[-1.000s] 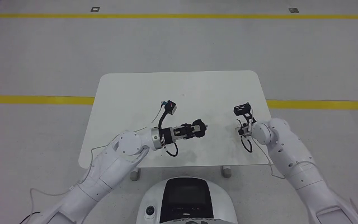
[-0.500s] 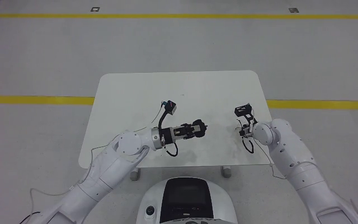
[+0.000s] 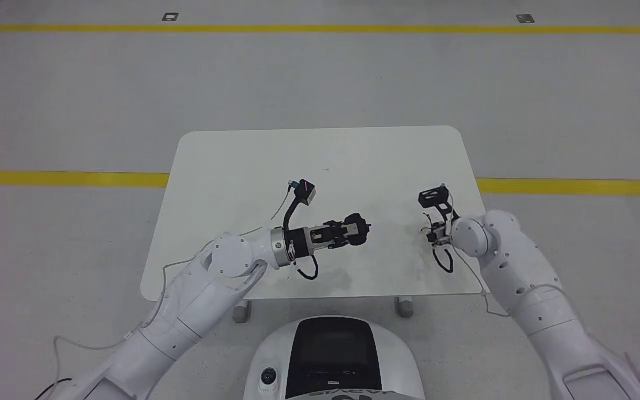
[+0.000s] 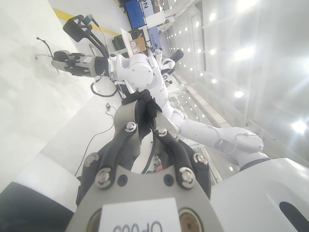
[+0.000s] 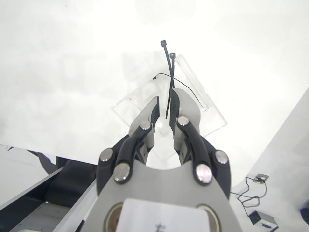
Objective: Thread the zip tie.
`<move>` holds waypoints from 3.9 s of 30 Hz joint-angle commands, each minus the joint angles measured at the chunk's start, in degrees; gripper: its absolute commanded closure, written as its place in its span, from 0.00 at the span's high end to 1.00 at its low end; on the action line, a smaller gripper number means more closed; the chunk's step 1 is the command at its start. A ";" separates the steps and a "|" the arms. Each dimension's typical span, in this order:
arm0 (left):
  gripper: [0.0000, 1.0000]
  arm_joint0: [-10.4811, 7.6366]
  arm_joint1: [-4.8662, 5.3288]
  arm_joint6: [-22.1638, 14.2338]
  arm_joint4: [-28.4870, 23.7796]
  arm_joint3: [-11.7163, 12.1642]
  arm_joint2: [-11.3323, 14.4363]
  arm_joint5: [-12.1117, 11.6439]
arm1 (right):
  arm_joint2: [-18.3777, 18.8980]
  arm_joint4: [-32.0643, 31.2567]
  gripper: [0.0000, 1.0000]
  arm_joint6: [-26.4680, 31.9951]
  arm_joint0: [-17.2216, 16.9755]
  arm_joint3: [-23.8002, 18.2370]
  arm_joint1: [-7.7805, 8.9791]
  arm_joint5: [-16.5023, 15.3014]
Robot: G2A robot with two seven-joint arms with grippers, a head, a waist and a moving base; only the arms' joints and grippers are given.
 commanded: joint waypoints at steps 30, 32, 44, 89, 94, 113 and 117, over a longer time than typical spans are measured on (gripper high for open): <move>0.00 0.00 0.00 0.00 0.00 0.00 0.00 0.00 | 1.90 -1.85 0.00 3.12 -1.47 -4.02 -0.12 3.11; 0.00 0.00 0.00 0.00 0.00 0.00 0.00 0.00 | 4.53 -1.36 0.00 3.90 -3.86 -7.59 0.56 2.46; 0.00 0.00 0.00 0.00 0.00 0.00 0.00 0.00 | 21.29 9.11 0.00 3.82 -17.25 -23.12 3.50 -6.02; 0.00 0.00 0.00 0.00 0.00 0.00 0.00 0.00 | 2.28 51.05 0.00 -0.58 2.97 -23.94 16.07 -16.92; 0.00 0.00 0.00 0.00 0.00 0.00 0.00 0.00 | 2.28 51.05 0.00 -0.58 2.97 -23.94 16.07 -16.92; 0.00 0.00 0.00 0.00 0.00 0.00 0.00 0.00 | 1.02 50.39 0.00 -8.35 -1.16 -33.30 16.98 -16.92; 0.00 0.00 0.00 0.00 0.00 0.00 0.00 0.00 | 0.32 49.28 0.00 -11.67 -1.44 -33.73 17.59 -16.92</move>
